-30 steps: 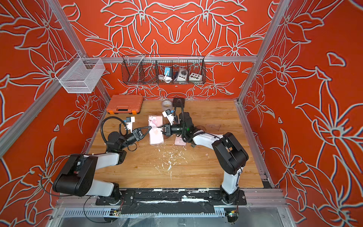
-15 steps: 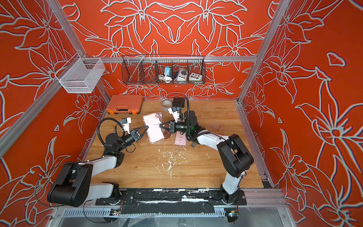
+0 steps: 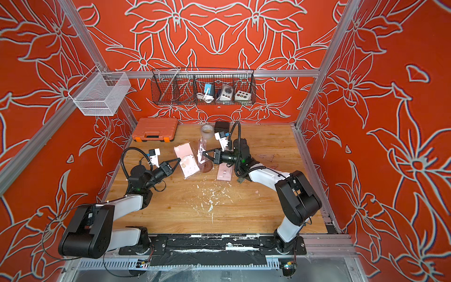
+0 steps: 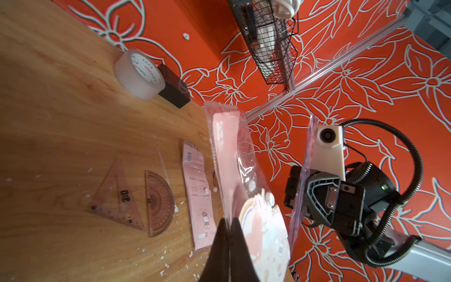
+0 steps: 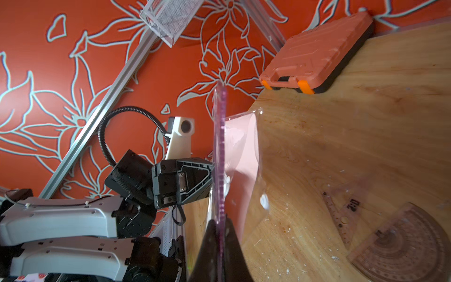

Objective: Open the ruler set and take out the ruler
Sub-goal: Take out the ruler from the ruler set bag.

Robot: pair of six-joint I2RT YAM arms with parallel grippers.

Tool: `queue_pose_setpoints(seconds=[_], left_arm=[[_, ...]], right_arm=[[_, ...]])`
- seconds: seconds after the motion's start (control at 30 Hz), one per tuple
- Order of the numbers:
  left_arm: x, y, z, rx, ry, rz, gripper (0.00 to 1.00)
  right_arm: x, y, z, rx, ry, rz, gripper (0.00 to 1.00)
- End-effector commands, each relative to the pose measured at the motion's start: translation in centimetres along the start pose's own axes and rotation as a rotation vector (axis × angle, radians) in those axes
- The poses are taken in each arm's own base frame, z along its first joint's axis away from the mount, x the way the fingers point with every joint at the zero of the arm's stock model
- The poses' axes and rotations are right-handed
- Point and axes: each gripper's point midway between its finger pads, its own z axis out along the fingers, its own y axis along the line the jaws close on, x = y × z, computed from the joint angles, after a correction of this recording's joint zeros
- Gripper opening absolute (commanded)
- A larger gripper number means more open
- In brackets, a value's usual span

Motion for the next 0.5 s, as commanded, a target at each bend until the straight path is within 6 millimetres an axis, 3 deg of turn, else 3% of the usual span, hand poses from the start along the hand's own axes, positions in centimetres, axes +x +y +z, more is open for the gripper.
queue_pose_setpoints(seconds=[0.0,0.1,0.23,0.47], left_arm=[[-0.2,1.8,-0.8,-0.087,-0.012,0.007,0.00],[-0.2,4.8,-1.3,-0.227,-0.004,-0.037,0.00],[-0.5,7.7,-1.8,-0.369,0.021,-0.058,0.00],[0.0,12.9,-1.9,-0.530,0.129,-0.158,0.00]], right_arm=[[-2.8,-1.1,-1.8,0.098,-0.110,0.007,0.00],[-3.2,-2.8,-2.3,0.161,-0.113,0.054,0.00],[-1.4,-4.6,-1.8,0.178,-0.071,0.139,0.00],[4.8,-6.8,0.7,0.136,0.086,0.292,0.00]])
